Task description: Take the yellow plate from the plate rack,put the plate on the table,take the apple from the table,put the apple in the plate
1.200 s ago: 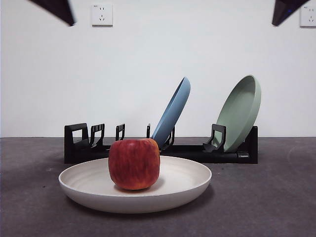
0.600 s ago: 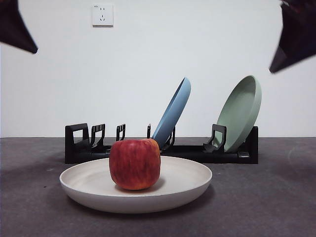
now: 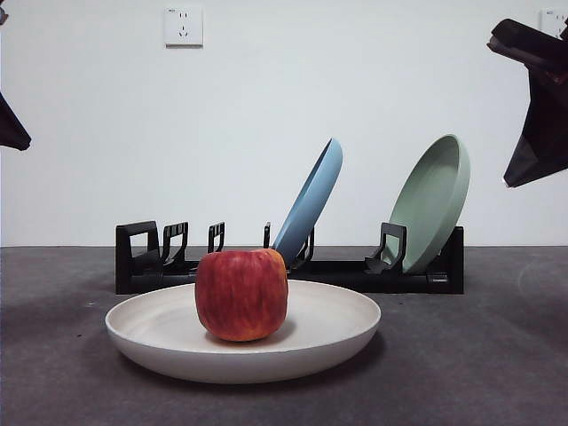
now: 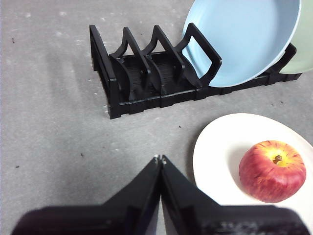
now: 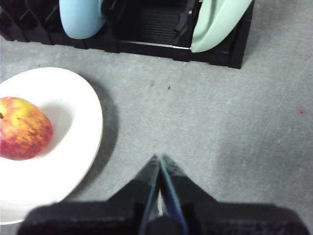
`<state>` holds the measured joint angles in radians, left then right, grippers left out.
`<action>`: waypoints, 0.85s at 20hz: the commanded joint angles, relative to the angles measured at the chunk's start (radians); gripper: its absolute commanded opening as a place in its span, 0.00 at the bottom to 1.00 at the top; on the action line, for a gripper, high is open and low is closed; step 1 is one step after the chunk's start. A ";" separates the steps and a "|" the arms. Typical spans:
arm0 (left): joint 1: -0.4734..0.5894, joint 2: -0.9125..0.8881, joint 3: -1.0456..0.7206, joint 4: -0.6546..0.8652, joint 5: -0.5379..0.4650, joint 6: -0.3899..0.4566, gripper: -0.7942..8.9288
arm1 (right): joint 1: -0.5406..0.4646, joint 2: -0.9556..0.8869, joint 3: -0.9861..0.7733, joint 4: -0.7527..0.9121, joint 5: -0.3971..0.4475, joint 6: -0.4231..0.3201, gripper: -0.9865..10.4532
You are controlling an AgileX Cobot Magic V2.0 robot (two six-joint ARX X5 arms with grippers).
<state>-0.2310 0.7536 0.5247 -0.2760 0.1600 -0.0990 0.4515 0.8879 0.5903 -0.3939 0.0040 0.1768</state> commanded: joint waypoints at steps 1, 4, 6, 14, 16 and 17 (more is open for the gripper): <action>0.002 0.000 -0.002 0.003 -0.001 -0.006 0.08 | 0.001 0.000 -0.006 0.006 0.003 0.013 0.08; 0.002 0.000 -0.002 0.003 -0.001 -0.006 0.08 | 0.001 0.000 -0.006 0.006 0.003 0.013 0.08; -0.002 -0.035 -0.002 -0.017 -0.014 -0.006 0.08 | 0.001 0.000 -0.006 0.006 0.003 0.013 0.08; 0.077 -0.436 -0.040 -0.026 -0.034 0.179 0.08 | 0.000 0.000 -0.006 0.006 0.003 0.013 0.08; 0.123 -0.511 -0.125 0.039 -0.036 0.213 0.08 | 0.000 0.000 -0.006 0.006 0.003 0.013 0.08; 0.142 -0.539 -0.171 0.066 -0.037 0.219 0.08 | 0.000 0.000 -0.006 0.006 0.003 0.013 0.08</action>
<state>-0.0902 0.2123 0.3653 -0.2054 0.1234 0.0895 0.4515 0.8879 0.5903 -0.3943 0.0040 0.1802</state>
